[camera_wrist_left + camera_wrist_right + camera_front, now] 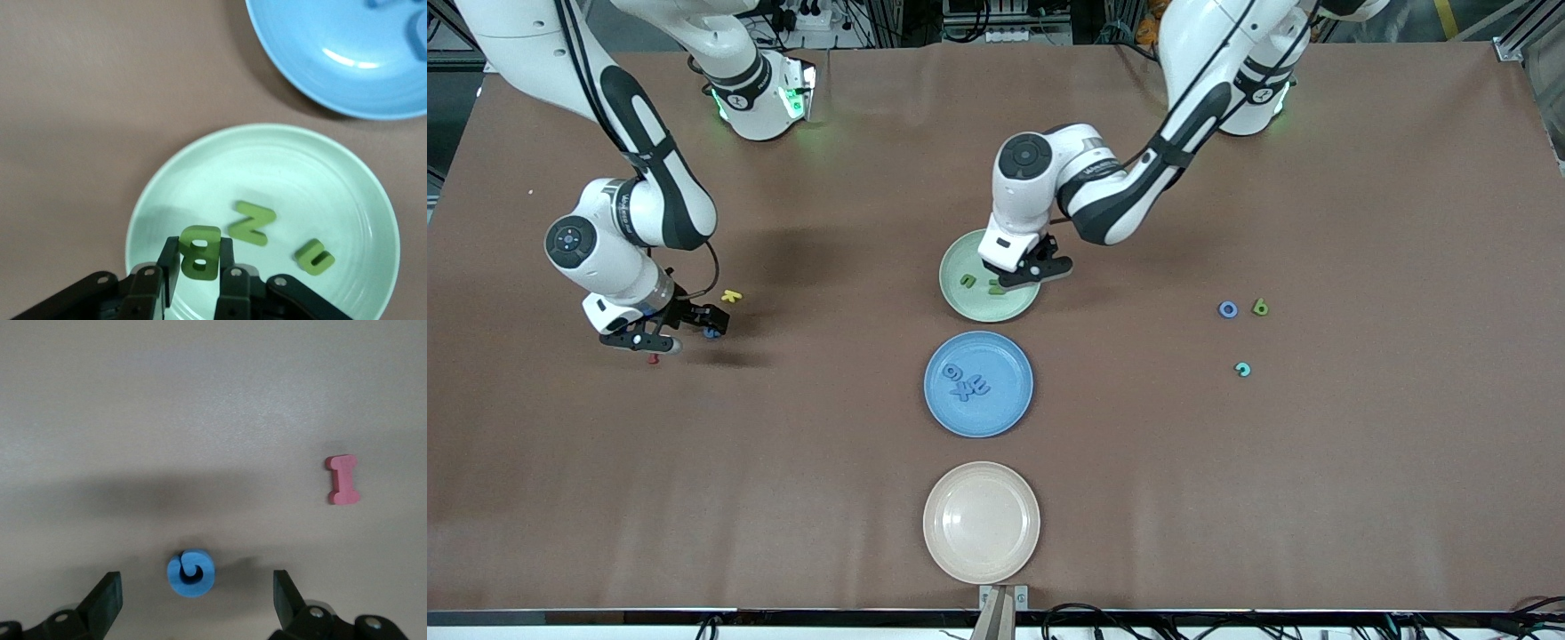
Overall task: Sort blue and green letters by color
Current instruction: 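Carry the green B onto the green plate and open the left gripper, then grasp the blue G with the right gripper while the left gripper returns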
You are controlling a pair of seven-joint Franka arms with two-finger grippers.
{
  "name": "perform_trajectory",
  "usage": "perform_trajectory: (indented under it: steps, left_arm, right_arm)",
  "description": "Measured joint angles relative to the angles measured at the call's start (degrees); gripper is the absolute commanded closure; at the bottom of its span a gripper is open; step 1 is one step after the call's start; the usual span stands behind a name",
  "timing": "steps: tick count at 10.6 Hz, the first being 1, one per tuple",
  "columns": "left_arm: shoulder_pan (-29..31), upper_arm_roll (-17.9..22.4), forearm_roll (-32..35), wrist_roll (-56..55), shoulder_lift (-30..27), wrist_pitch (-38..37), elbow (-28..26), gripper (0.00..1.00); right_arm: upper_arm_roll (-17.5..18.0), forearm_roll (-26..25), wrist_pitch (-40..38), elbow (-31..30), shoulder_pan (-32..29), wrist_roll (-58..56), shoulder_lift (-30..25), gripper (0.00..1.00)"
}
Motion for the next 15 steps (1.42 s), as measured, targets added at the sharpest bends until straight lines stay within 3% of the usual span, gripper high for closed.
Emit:
perform_trajectory:
  steps: [1,3,4,5,6,8,11,15]
  left_arm:
    - [-2.6,1.6,0.0,-1.8,0.7,0.0,0.8,0.01]
    - [-5.1,3.6,0.4,-2.8,1.6,0.0,1.8,0.0]
    - [-5.0,4.2,1.2,-2.8,1.7,0.0,2.1,0.0]
    - [-4.8,4.6,1.5,-2.8,1.7,-0.8,2.5,0.0]
    - [-4.4,4.9,1.8,-2.8,1.6,-2.2,2.9,0.0]
    - [-2.1,5.6,2.9,-0.3,0.1,-6.7,3.9,0.0]
    - [7.1,5.8,3.2,17.2,-3.5,-12.1,3.7,0.0]
    - [17.6,5.8,3.2,34.1,-8.2,-12.8,-2.6,0.0]
  right_arm:
    - [0.0,0.0,1.6,-0.4,-0.2,0.0,0.6,0.0]
    - [0.0,0.0,3.6,-0.6,-0.2,0.0,2.3,0.35]
    - [0.1,0.0,3.9,-0.6,-0.2,0.0,2.8,0.63]
    - [0.1,0.0,4.2,-0.6,-0.2,0.0,3.3,0.85]
    - [0.2,0.0,4.4,-0.6,-0.2,0.0,3.4,0.98]
    - [0.5,-0.1,4.3,-0.5,-0.1,0.0,2.9,1.0]
    - [0.6,-0.1,4.4,-0.1,0.0,0.0,2.9,1.0]
    - [1.4,0.0,-4.6,7.7,2.2,3.6,2.8,1.0]
